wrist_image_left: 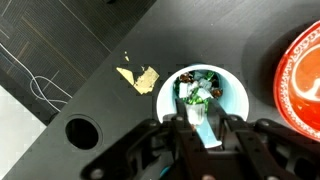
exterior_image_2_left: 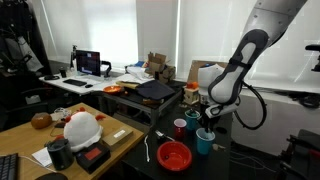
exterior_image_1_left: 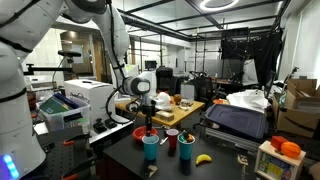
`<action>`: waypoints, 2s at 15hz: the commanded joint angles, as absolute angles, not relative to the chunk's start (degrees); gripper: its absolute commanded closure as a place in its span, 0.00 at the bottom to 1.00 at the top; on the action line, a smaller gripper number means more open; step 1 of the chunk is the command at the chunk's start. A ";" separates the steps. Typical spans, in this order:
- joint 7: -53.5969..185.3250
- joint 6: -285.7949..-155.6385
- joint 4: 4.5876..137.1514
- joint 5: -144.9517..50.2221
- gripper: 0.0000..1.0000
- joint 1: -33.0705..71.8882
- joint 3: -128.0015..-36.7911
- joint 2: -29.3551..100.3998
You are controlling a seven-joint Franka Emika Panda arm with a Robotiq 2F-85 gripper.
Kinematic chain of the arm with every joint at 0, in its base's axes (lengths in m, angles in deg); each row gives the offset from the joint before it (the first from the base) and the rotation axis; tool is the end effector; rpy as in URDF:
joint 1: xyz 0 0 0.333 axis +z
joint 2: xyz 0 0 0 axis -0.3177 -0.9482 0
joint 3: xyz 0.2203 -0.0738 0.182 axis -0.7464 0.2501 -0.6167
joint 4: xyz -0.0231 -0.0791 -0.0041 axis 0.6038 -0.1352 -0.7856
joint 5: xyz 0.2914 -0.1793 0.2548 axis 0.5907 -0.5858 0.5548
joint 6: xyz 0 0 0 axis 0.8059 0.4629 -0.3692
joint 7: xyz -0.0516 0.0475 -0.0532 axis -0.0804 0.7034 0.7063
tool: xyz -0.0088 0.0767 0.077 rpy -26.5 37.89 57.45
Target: Put the sweets inside the blue cup.
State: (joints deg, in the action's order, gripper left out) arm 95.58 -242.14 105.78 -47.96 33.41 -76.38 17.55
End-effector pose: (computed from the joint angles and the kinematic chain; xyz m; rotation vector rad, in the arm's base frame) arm 0.5221 0.0345 0.0458 2.9255 -0.6395 -0.0721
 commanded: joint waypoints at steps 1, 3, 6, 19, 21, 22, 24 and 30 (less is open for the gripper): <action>95.28 -244.16 106.78 -46.32 0.39 33.32 -76.81 18.70; 95.17 -244.99 107.39 -46.40 0.26 33.74 -76.73 19.79; 95.03 -244.69 108.15 -47.27 0.03 34.72 -76.02 22.23; 76.91 -230.41 105.15 -44.73 0.00 23.88 -81.93 34.82; 74.92 -226.25 104.15 -44.39 0.00 22.76 -82.72 36.63; 74.26 -224.05 103.59 -44.31 0.00 22.35 -83.06 37.54; 74.45 -220.40 102.65 -44.83 0.00 22.10 -83.28 39.21; 74.10 -213.56 101.05 -43.19 0.00 21.34 -84.37 43.53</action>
State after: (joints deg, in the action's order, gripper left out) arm 76.02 -217.34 101.47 -45.12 22.71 -83.17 40.67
